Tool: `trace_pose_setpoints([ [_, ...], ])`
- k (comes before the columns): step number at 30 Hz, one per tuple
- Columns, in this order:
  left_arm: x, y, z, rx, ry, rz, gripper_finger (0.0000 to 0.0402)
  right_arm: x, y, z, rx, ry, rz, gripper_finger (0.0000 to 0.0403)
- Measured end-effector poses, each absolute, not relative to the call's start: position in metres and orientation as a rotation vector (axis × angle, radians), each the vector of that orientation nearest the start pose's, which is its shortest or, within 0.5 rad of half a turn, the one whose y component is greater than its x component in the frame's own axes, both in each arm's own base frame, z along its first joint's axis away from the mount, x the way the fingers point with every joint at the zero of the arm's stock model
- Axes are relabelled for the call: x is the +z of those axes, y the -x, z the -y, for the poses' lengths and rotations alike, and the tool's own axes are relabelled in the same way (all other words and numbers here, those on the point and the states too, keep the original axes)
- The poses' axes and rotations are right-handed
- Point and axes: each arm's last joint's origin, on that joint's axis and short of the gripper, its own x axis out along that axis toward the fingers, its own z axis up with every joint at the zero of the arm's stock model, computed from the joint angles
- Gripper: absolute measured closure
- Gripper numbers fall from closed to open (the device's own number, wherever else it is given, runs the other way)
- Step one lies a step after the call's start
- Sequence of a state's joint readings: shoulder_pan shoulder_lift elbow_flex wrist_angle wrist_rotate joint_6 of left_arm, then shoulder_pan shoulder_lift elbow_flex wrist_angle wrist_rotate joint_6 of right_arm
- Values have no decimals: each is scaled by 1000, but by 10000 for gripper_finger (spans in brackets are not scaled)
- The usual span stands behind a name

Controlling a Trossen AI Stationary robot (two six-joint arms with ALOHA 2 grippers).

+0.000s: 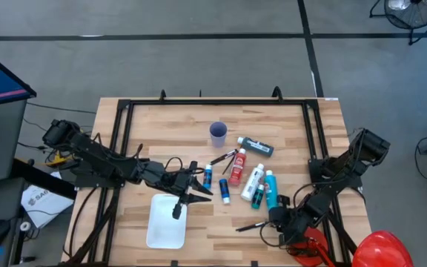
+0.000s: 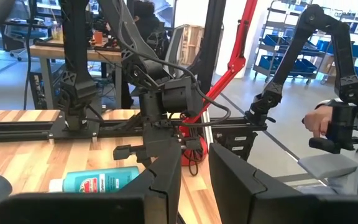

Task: Pick & Place Paint Supplies
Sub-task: Put the silver paint brush into the violet cup

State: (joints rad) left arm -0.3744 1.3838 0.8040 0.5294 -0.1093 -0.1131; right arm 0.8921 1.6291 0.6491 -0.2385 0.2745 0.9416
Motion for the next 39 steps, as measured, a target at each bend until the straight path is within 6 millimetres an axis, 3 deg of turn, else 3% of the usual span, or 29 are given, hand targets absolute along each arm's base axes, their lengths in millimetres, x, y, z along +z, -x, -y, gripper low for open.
trace_pose_setpoints([
  [21, 274, -285, 109, -258, 121, -63, 325, 107, -164, -194, 9, -126, -1133, 298],
  [33, 274, -285, 109, -258, 125, -64, 325, 106, -163, -192, -15, -105, -1138, 391],
  [39, 274, -285, 109, -259, 126, -64, 325, 106, -164, -190, -39, -118, -1127, 395],
])
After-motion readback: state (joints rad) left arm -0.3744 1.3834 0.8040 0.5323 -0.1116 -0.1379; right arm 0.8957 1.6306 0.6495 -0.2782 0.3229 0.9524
